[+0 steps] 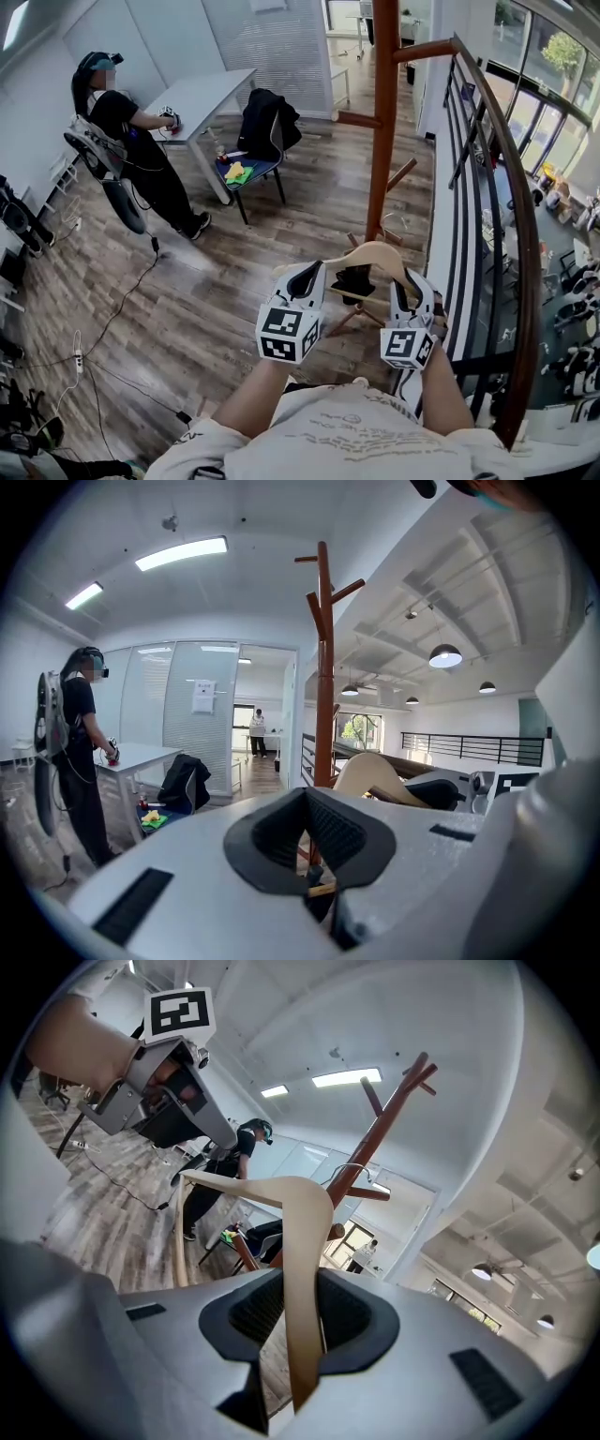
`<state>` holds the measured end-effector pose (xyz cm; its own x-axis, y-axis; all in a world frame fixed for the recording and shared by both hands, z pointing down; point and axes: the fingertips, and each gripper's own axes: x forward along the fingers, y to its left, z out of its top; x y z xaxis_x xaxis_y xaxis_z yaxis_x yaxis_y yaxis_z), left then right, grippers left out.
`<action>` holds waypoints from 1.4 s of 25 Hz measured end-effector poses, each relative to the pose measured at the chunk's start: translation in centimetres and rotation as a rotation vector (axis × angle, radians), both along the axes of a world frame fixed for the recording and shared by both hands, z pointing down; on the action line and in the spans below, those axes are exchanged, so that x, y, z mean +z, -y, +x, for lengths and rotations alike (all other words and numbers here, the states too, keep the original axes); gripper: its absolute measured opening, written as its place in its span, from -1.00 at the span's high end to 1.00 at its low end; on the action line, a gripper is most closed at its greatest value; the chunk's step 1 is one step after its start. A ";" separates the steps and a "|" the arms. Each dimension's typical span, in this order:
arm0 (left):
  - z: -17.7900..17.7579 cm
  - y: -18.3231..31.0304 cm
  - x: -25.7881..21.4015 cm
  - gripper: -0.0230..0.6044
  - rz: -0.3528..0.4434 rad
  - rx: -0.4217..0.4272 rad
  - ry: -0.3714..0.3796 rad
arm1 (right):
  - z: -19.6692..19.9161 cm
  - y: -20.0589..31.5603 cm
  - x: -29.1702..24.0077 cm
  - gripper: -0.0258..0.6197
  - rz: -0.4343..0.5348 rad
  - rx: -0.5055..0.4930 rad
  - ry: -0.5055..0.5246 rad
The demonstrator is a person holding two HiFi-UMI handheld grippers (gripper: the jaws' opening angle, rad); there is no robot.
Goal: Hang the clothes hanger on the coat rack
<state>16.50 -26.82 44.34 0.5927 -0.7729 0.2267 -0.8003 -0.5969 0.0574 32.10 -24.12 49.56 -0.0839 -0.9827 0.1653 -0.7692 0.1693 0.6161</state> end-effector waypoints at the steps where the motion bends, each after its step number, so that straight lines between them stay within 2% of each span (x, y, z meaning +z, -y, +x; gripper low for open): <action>1: 0.0 -0.1 0.1 0.92 0.000 -0.003 0.004 | 0.2 0.1 0.3 0.61 -0.003 -0.003 0.005; 21: -0.6 -0.8 1.0 0.92 0.001 -0.087 0.030 | 1.4 1.8 4.9 0.61 -0.088 -0.069 0.029; 35: -1.5 -0.4 1.0 0.92 -0.002 -0.130 0.053 | 0.9 3.6 7.7 0.61 -0.141 -0.104 -0.001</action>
<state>14.96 -26.42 45.37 0.4749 -0.8418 0.2565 -0.8726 -0.4882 0.0136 33.01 -27.74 57.29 -0.1834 -0.9359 0.3009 -0.7425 0.3325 0.5815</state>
